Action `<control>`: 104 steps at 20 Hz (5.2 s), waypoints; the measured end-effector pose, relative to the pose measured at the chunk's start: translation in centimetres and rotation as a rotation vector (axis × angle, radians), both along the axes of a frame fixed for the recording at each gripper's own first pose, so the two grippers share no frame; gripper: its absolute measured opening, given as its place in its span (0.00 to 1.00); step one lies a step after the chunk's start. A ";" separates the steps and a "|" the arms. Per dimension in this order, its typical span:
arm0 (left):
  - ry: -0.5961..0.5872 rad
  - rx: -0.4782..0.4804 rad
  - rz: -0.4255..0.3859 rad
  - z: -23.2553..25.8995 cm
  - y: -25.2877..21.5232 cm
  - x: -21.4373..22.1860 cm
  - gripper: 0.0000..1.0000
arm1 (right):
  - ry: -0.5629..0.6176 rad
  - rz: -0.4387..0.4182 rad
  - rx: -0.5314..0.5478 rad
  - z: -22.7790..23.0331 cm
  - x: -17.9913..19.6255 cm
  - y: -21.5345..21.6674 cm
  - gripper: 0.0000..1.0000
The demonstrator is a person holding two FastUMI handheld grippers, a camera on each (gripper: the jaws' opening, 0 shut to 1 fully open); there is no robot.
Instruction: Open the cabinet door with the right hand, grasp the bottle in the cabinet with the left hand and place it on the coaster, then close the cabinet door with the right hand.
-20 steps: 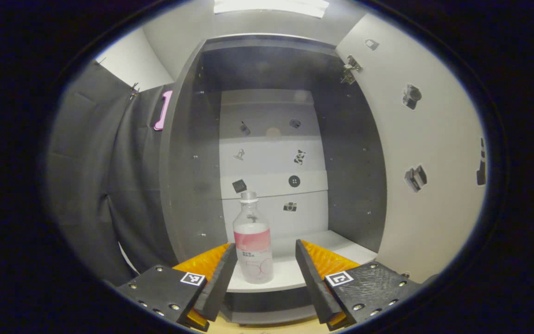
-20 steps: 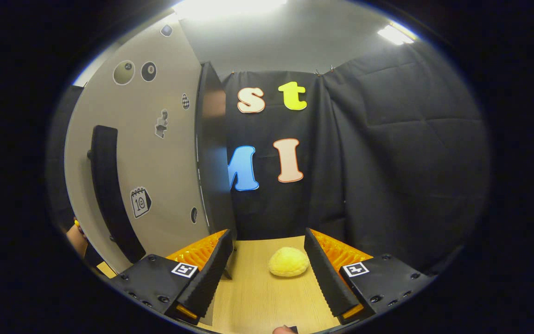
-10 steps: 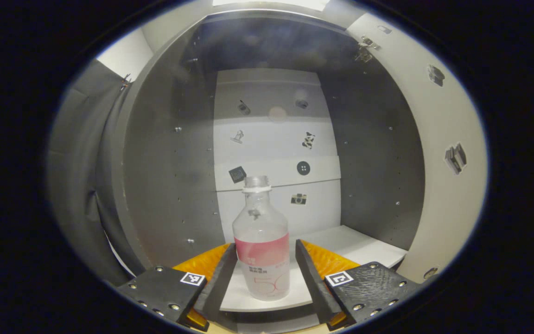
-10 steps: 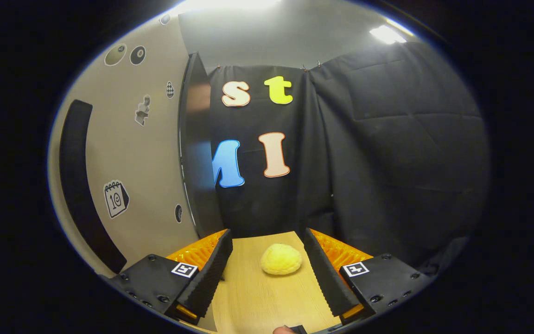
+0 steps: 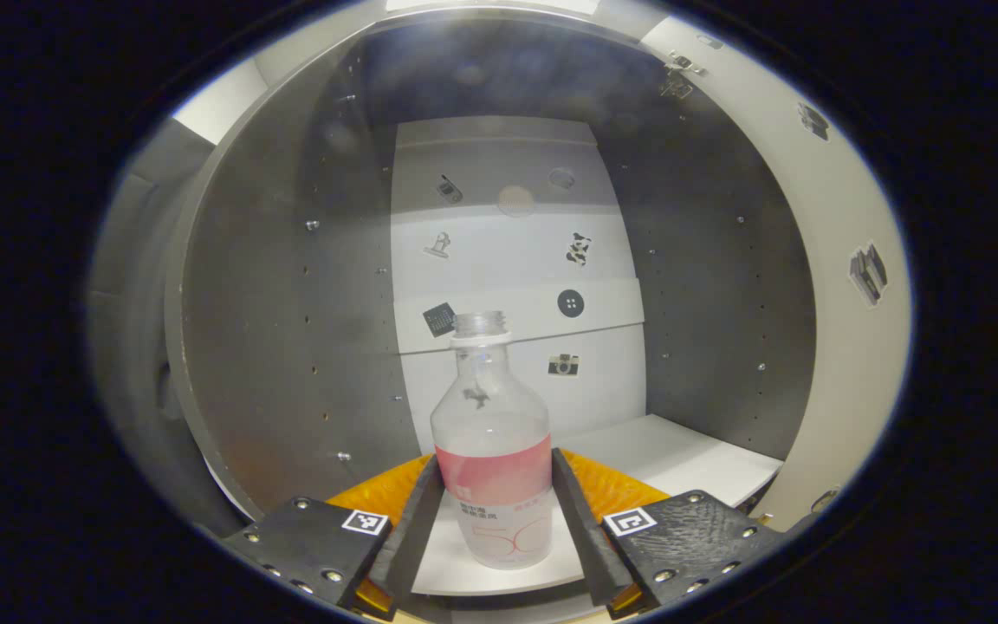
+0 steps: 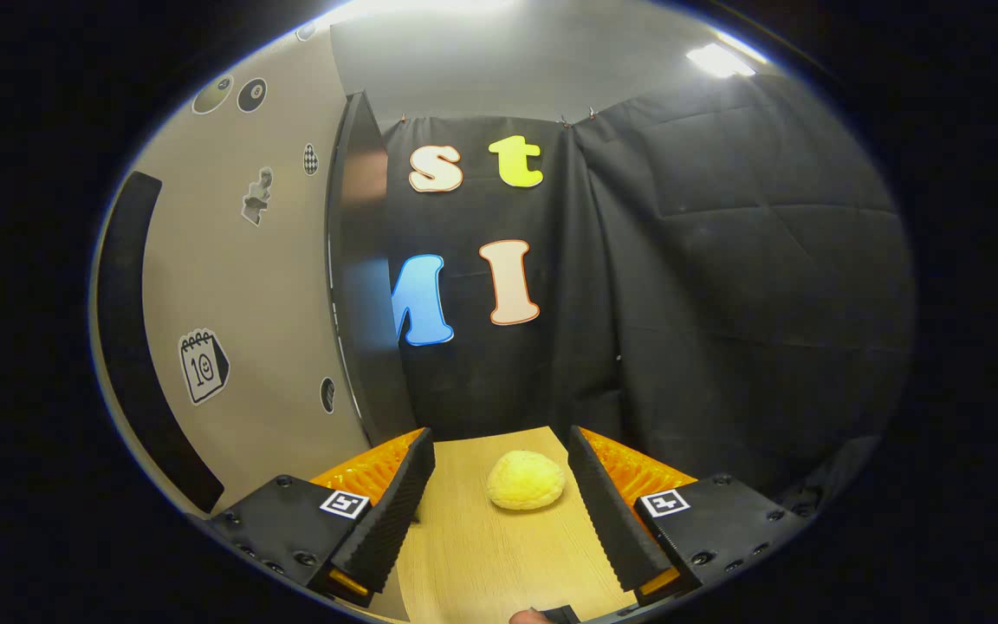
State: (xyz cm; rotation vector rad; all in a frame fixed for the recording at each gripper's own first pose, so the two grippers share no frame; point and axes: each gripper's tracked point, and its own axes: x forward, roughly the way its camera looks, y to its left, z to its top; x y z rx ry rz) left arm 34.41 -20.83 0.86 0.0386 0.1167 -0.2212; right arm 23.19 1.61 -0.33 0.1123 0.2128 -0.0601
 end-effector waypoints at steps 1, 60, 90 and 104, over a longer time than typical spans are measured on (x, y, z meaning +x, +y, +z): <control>-0.004 -0.010 0.010 0.2 0.2 -0.1 0.73 | 0.000 0.003 0.000 0.1 -0.1 -0.2 0.93; 0.262 -0.077 0.371 -30.9 10.8 -35.3 0.73 | 0.114 0.287 -0.032 -4.4 -3.7 0.8 0.98; 0.078 0.090 0.431 -12.6 11.6 -38.7 0.78 | 0.038 0.495 0.108 -0.5 -2.3 5.3 0.98; -0.027 0.027 0.304 -4.8 15.8 -34.1 0.78 | -0.062 0.490 -0.004 5.9 -3.4 9.4 0.98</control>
